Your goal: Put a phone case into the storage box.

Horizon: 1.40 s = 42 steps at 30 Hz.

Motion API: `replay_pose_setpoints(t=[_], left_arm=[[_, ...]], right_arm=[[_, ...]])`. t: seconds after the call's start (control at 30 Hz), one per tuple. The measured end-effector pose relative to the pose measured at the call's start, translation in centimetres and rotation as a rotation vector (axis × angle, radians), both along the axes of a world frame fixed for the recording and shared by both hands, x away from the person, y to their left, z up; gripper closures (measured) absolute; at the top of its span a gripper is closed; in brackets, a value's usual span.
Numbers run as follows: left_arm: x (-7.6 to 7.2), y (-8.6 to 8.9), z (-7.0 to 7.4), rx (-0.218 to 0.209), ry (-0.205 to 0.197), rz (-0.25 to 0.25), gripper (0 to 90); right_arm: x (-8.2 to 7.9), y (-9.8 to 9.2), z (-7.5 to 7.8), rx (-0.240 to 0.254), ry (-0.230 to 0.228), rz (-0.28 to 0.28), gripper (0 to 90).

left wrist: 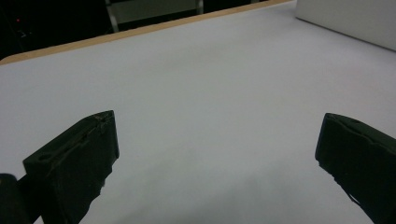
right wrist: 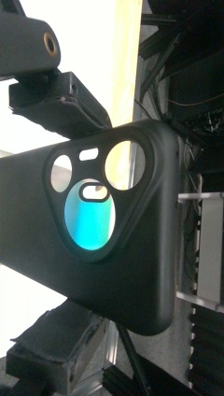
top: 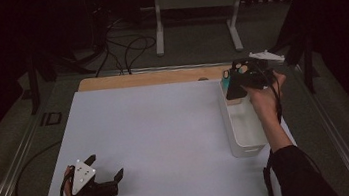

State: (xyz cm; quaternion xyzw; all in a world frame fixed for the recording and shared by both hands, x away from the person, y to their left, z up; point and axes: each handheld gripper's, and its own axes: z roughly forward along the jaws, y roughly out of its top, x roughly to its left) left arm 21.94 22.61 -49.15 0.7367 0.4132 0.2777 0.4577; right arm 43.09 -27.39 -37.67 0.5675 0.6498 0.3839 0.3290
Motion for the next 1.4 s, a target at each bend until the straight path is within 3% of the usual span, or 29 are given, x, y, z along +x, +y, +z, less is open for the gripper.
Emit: replay_pose_setpoints(t=[0.37,0.9,1.4], left_arm=[[0.0,0.0,0.0,0.003,0.001,-0.001,0.0],[0.0,0.0,0.0,0.002,0.003,-0.003,0.0],[0.0,0.0,-0.1,0.002,0.007,-0.005,0.0]], right_arm=[[0.8,0.0,-1.6,-0.003,0.037,-0.019,14.0],[2.7,1.0,-4.7,-0.048,0.109,-0.047,13.5],[3.8,1.2,-5.9,-0.046,0.107,-0.073,13.1]])
